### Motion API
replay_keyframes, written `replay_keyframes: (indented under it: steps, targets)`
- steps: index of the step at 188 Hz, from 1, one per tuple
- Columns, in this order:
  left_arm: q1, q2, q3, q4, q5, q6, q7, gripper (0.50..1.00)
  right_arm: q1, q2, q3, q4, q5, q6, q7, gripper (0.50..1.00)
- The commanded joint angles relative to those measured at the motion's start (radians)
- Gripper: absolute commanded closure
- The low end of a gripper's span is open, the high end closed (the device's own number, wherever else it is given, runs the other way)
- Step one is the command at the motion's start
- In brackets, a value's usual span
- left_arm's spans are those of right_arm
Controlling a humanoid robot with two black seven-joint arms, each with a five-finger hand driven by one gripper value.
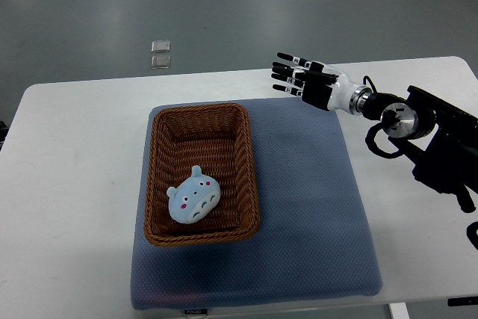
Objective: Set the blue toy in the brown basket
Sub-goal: 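Open the right hand and withdraw it away from the basket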
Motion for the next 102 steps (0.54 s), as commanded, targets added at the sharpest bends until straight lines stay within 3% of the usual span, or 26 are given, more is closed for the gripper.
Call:
replay_keyframes:
  steps: [1,102]
  targets:
    - [0.000,0.000,0.000,0.000,0.000,0.000,0.000,0.500,-0.017,0.001,0.032,-0.002,0.001,-0.002,0.021,0.587]
    - [0.000,0.000,0.000,0.000,0.000,0.000,0.000,0.500,-0.024,0.000,0.058,-0.002,0.001,-0.002,0.027,0.587]
